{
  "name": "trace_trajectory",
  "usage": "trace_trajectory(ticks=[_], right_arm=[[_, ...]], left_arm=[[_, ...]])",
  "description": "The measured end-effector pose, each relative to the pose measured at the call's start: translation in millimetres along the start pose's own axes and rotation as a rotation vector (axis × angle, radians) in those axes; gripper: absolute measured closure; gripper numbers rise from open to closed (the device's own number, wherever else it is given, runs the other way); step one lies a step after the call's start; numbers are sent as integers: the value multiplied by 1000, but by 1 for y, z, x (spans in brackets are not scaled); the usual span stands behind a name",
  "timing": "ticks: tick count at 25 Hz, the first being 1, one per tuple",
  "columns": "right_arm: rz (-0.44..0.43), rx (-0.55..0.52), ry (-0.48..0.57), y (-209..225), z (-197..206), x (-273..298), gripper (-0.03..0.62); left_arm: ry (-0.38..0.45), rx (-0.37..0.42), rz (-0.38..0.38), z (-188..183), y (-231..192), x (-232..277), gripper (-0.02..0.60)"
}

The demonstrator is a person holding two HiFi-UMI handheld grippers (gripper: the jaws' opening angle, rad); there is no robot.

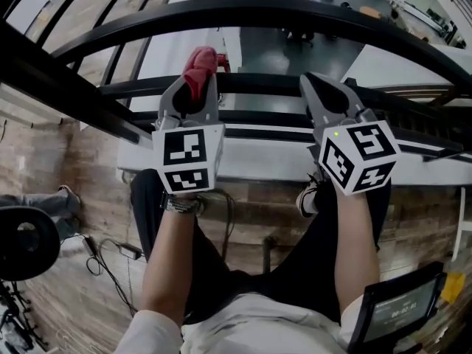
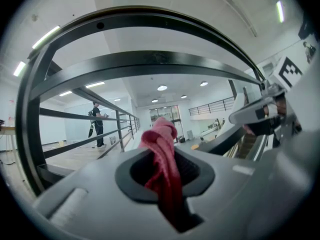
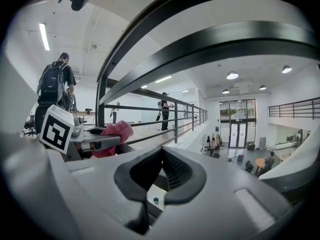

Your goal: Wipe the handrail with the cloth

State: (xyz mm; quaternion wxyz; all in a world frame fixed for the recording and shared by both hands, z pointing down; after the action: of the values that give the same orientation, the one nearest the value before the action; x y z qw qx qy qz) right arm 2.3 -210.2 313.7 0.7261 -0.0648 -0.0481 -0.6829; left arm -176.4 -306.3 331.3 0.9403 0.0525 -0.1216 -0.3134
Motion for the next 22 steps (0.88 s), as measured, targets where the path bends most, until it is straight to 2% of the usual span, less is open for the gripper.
trace_trajectory(ticks=[5, 13, 17, 22], right_arm=[[18, -6, 26, 8, -2, -10, 592], [72, 119, 47, 36, -1, -17, 592], [83, 151, 58, 44, 1, -22, 592], [116, 202, 65, 62, 3, -30, 592]], left_arm=[[-12, -13, 48, -7, 25, 9, 515], [-44, 35, 90, -9, 43, 22, 515], [-69, -6, 93, -6, 41, 27, 514], [-121, -37, 158, -15, 58, 38, 514]])
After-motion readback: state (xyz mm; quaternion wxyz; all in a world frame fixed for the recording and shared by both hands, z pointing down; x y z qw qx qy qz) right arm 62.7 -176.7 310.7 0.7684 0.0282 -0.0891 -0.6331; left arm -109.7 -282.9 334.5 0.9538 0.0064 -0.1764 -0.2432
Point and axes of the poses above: the fingertips, and each gripper's own axes: x forward along the fingers, y to its right, z out of its underside, the point moved 5 cm from there along -x, backward along the fingers, and after that the axes turned 10 degrees about z, right-handed, at the moved point
